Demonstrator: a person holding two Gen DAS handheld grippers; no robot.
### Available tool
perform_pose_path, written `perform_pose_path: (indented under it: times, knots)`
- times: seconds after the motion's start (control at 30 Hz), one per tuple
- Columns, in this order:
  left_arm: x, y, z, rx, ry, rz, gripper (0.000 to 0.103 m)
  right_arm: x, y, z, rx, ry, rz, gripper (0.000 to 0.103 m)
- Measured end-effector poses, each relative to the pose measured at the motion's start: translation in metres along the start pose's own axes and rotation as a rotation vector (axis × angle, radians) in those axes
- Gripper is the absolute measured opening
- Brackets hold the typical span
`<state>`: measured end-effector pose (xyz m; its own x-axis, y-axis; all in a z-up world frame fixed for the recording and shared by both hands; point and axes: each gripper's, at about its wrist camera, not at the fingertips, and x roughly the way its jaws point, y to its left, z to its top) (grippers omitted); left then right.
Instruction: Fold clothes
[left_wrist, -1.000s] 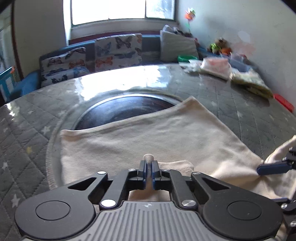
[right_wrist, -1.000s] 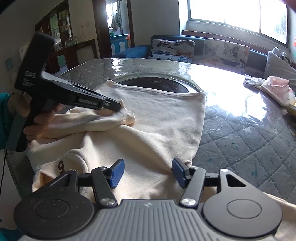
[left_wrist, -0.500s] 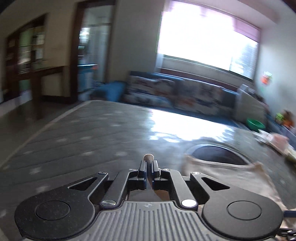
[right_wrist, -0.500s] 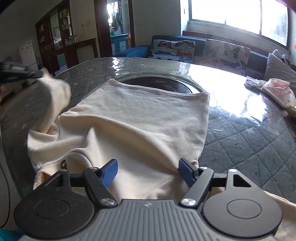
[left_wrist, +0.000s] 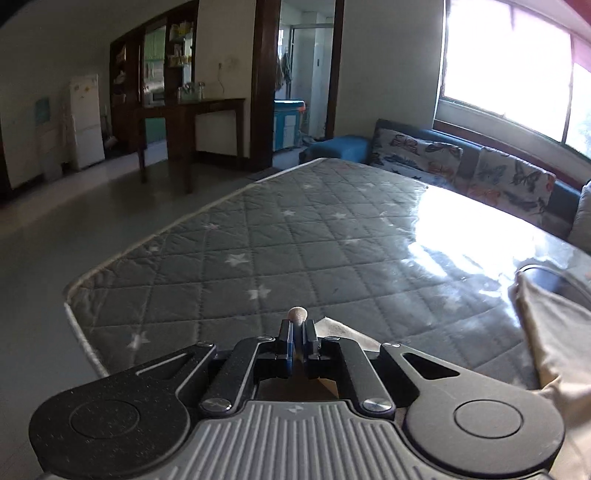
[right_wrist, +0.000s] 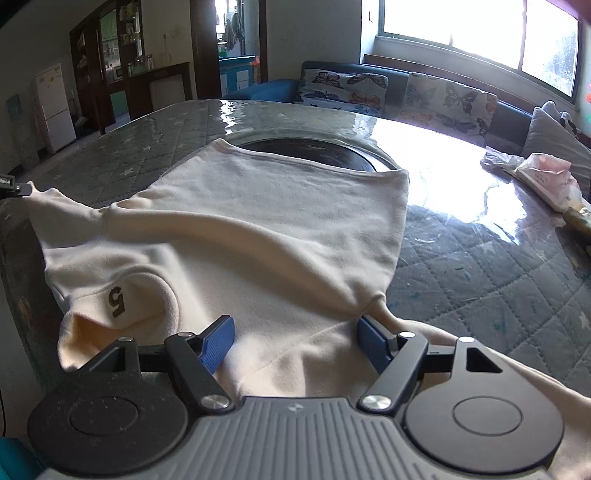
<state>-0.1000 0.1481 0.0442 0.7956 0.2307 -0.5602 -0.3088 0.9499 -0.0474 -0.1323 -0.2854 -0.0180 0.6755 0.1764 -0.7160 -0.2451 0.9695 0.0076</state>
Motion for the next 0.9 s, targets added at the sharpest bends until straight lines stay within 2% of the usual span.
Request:
perform_pose_path:
  times: [0.07,0.23,0.3,0.4,0.5,0.57,0.63,0.77,0.9]
  knots:
    - [-0.009,0.002,-0.003,0.004,-0.048,-0.021,0.006,-0.001,0.0,-0.001,-0.002,0.002,-0.001,0.076]
    - [0.013,0.0,-0.002,0.049,0.0,0.014,0.007,-0.002,-0.001,-0.002,-0.011,0.006,-0.001,0.076]
    - [0.02,-0.002,-0.003,0.078,0.017,0.032,0.011,-0.004,-0.001,-0.003,-0.011,0.009,0.001,0.076]
    - [0.031,-0.002,-0.002,0.12,0.055,0.118,0.022,-0.01,-0.003,-0.006,-0.006,0.015,-0.002,0.076]
    - [0.026,0.01,-0.005,0.069,0.07,0.126,0.023,-0.021,-0.01,-0.01,0.022,0.002,-0.004,0.076]
    - [0.019,0.008,-0.002,0.063,0.042,0.09,0.022,-0.028,-0.017,-0.011,0.047,-0.01,-0.015,0.076]
    - [0.013,-0.003,0.0,0.087,0.023,0.009,0.022,-0.033,-0.025,-0.013,0.077,-0.023,-0.031,0.076]
    - [0.018,-0.031,0.0,0.152,0.048,-0.11,0.022,-0.04,-0.041,-0.022,0.168,-0.032,-0.041,0.076]
    - [0.041,-0.042,-0.001,0.18,0.115,-0.107,0.022,-0.05,-0.057,-0.032,0.253,-0.049,-0.039,0.075]
